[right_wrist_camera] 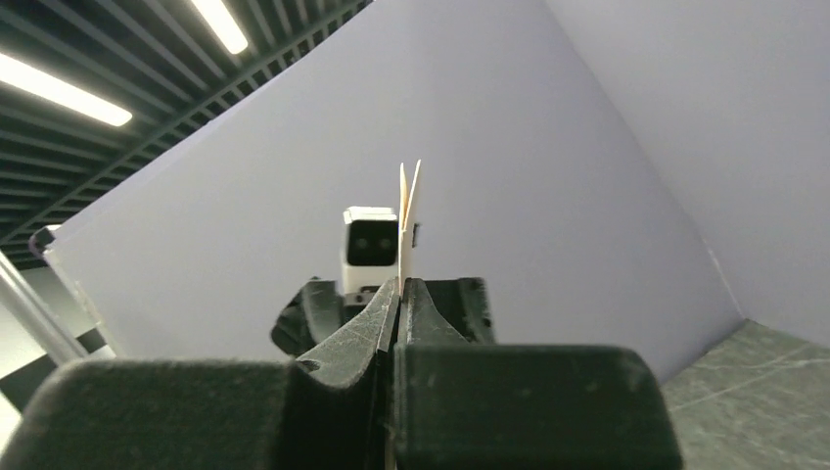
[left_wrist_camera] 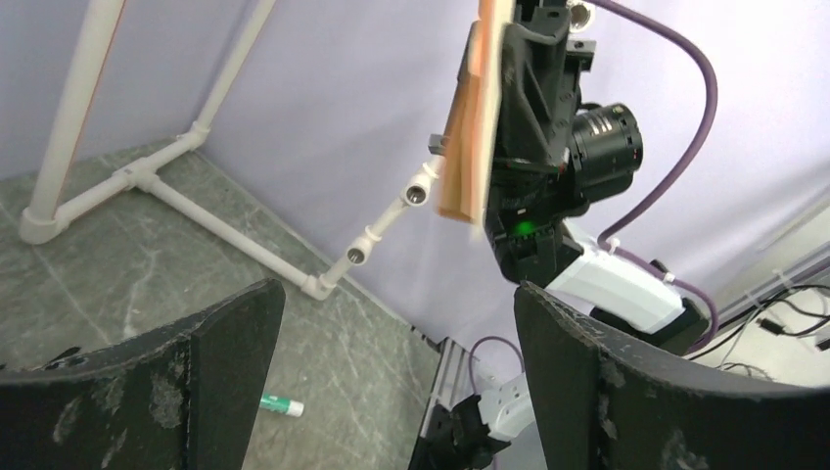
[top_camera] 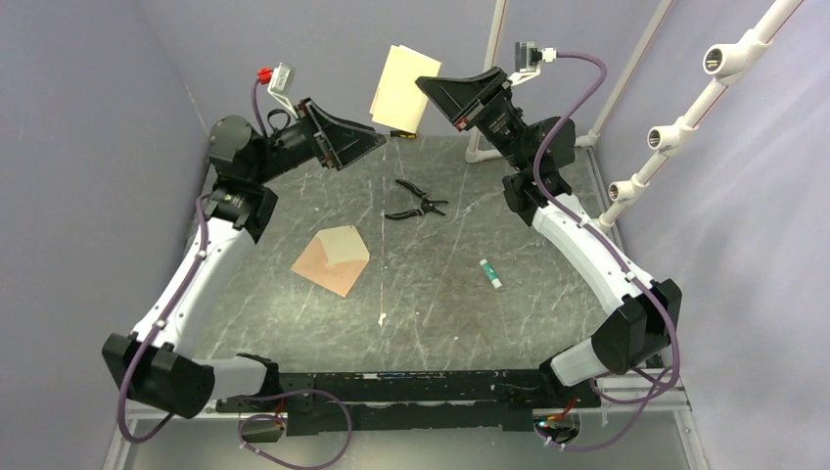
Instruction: Place the letter into the envelope and seal it
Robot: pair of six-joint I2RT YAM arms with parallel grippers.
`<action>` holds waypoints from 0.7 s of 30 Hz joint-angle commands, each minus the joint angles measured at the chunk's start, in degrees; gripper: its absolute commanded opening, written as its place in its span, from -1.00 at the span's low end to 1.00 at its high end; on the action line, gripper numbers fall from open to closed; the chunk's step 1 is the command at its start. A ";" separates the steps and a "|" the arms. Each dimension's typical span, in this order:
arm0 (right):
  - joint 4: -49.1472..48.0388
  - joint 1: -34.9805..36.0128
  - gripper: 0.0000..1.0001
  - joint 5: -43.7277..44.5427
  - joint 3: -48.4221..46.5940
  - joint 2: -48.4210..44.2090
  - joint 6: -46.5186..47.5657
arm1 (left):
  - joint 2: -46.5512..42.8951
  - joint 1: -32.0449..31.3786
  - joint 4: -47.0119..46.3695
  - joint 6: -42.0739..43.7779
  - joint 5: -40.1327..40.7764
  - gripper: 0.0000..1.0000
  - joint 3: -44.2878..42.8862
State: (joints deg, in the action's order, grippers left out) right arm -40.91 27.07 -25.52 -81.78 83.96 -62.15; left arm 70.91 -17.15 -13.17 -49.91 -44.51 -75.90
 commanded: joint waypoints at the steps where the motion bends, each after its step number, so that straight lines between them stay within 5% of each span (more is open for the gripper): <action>1: -5.73 1.58 -1.00 0.61 -2.79 0.43 -2.68 | 3.78 -0.86 -13.09 -8.60 -0.86 0.86 -2.22; 6: -4.64 2.11 -1.00 1.30 -1.74 -0.17 -2.19 | 4.39 -0.96 -21.56 -12.88 -2.04 0.85 -0.49; 10: -3.86 2.19 -1.00 0.93 -1.84 -0.15 -2.10 | 3.24 -1.05 -24.10 -12.73 -1.18 0.64 1.61; 15: -4.16 2.28 -1.00 0.56 -1.00 -0.17 -2.78 | 3.10 -1.07 -19.39 -11.22 1.22 0.48 0.17; 21: -6.16 2.35 -1.00 -0.29 1.36 0.15 -3.89 | 5.57 -1.05 -14.10 -13.14 -1.94 -0.78 -4.66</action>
State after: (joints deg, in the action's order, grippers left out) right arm -43.07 29.19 -25.43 -81.38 84.44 -65.04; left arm 76.03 -18.00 -28.88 -62.26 -44.51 -76.47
